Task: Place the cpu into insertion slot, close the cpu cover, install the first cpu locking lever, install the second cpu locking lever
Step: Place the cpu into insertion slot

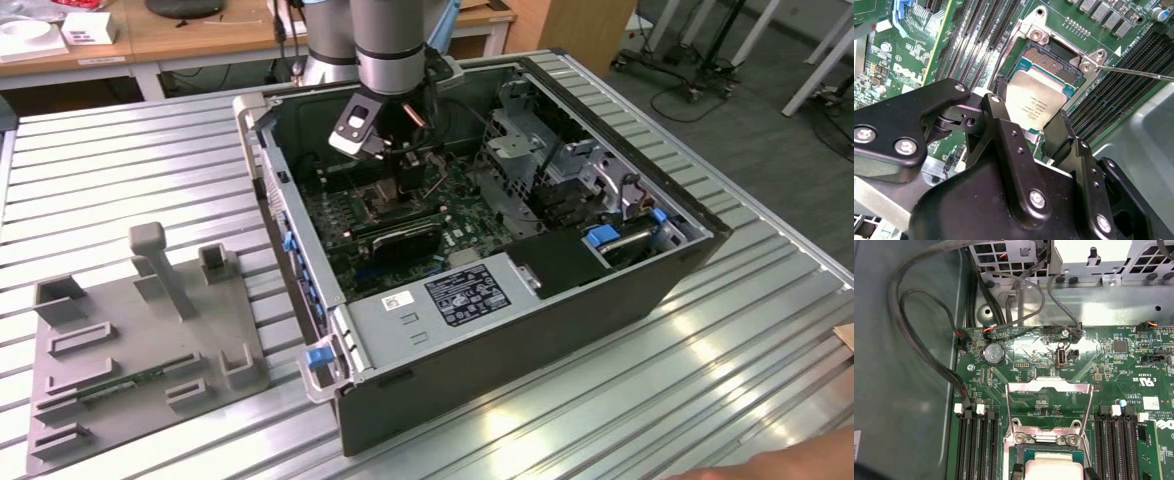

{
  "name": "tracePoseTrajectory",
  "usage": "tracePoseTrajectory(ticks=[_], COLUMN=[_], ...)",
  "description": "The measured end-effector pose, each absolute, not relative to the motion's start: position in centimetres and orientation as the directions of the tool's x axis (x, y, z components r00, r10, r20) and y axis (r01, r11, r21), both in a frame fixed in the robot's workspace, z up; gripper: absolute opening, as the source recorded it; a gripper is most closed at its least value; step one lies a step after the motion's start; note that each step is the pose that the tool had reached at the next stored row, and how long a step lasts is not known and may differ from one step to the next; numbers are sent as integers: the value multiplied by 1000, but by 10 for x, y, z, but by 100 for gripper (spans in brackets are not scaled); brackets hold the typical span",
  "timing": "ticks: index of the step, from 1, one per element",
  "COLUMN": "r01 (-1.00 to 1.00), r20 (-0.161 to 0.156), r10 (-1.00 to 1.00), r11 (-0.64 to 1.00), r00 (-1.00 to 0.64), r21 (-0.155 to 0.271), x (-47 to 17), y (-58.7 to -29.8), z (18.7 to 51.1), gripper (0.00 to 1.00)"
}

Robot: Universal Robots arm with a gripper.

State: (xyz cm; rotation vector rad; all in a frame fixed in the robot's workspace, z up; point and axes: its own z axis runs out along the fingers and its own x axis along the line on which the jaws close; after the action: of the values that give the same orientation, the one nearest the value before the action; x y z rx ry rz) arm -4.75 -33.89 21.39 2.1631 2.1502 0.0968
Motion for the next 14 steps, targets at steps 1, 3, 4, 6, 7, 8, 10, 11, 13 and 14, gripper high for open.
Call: tracePoseTrajectory(ticks=[1, 3, 4, 6, 7, 8, 10, 11, 13, 14], r01=[994, 994, 994, 994, 994, 994, 994, 994, 994, 994], r20=[-19, -18, -18, -19, -19, -19, -18, -18, -19, -19], r10=[1000, 1000, 1000, 1000, 1000, 1000, 1000, 1000, 1000, 1000], r11=[-5, 2, 9, 22, 26, 26, 26, 27, 27, 27], r00=[7, 0, -7, -20, -24, -24, -25, -25, -25, -25], r21=[108, 108, 109, 108, 108, 108, 108, 109, 108, 108], x=[-47, -47, -48, -48, -48, -48, -48, -48, -50, -51], y=[-339, -339, -339, -339, -339, -339, -339, -339, -339, -339], z=[214, 214, 213, 213, 213, 213, 212, 211, 210, 209], gripper=[54, 54, 54, 54, 54, 54, 54, 54, 54, 54])
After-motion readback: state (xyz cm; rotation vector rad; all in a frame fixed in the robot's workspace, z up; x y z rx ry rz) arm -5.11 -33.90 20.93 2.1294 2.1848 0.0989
